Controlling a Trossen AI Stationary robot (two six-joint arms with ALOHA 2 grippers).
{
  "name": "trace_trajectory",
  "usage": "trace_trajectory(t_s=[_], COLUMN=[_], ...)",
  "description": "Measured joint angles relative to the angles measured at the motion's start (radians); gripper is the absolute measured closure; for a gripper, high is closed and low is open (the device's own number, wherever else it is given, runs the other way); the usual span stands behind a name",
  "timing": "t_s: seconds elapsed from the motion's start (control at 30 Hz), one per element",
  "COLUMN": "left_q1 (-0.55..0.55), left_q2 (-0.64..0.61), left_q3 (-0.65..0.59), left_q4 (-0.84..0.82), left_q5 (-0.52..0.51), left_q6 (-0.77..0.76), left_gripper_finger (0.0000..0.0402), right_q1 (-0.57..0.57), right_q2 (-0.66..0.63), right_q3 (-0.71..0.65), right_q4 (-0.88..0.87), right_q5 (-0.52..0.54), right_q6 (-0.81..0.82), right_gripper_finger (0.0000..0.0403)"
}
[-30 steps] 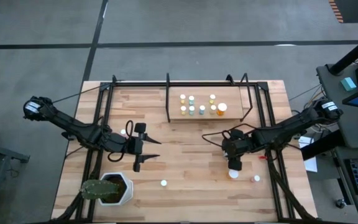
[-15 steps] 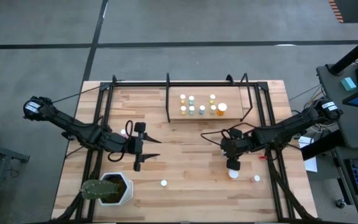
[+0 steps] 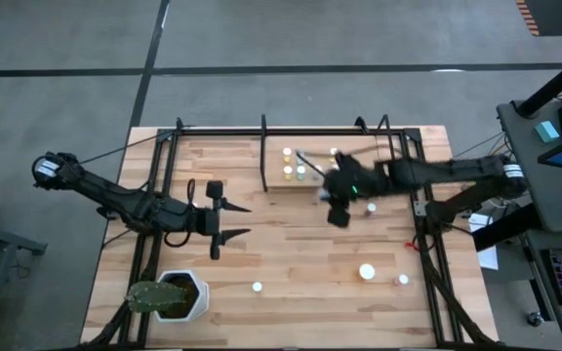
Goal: Pick and place medicine bottles onto shelf by color
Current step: Put the green pill bottle on the shelf aligned with the other green pill bottles
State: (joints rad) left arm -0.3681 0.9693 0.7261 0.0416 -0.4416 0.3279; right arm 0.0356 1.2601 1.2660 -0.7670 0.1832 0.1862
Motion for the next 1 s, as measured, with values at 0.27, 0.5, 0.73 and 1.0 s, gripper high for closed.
trace_trajectory(t_s=[0.27, 0.5, 0.73, 1.0], left_q1=[0.042, 0.048, 0.048, 0.048], left_q2=[-0.010, -0.010, -0.026, -0.091], left_q3=[-0.017, -0.023, -0.036, -0.087], left_q4=[-0.006, -0.005, -0.006, 0.003], left_q5=[-0.002, -0.008, -0.034, -0.039], left_q6=[0.021, 0.026, 0.026, 0.021], left_gripper_finger=[0.0198, 0.0198, 0.0198, 0.0198], right_q1=[-0.283, -0.478, -0.598, -0.653], right_q2=[0.236, 0.448, 0.613, 0.703], right_q3=[0.359, 0.541, 0.631, 0.644], right_q4=[-0.110, -0.114, -0.147, -0.155], right_q5=[-0.086, -0.134, -0.276, -0.347], right_q6=[-0.295, -0.397, -0.467, -0.719], right_gripper_finger=[0.0293, 0.0292, 0.0292, 0.0291])
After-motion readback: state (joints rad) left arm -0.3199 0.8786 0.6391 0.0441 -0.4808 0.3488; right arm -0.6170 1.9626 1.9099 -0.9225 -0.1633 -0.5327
